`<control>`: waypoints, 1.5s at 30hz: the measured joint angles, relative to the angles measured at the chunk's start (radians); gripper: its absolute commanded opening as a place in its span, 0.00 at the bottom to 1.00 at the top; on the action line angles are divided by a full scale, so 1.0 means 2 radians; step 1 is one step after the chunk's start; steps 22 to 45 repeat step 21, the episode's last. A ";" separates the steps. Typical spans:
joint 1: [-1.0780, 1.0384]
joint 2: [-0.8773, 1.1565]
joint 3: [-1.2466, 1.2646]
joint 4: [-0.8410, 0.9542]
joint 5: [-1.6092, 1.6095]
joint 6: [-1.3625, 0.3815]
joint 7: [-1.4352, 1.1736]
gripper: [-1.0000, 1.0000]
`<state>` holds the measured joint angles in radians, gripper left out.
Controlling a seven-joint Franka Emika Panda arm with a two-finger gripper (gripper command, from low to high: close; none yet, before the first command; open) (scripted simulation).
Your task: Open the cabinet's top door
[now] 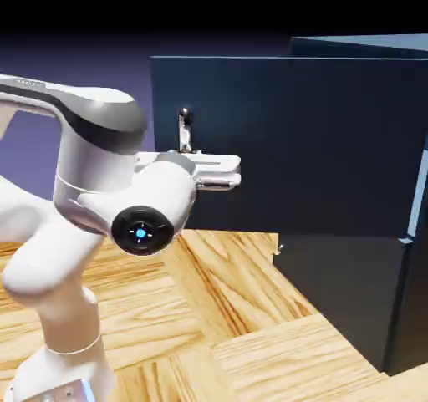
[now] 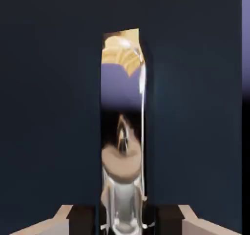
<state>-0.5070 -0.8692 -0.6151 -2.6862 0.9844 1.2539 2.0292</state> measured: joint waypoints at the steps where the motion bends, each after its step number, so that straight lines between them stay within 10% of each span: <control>1: 0.012 0.018 -0.016 0.017 -0.012 -0.015 -0.008 0.00; 21: 0.287 0.360 -0.347 0.333 -0.112 -0.320 -0.213 0.00; 45: 0.287 0.360 -0.347 0.333 -0.112 -0.320 -0.213 0.00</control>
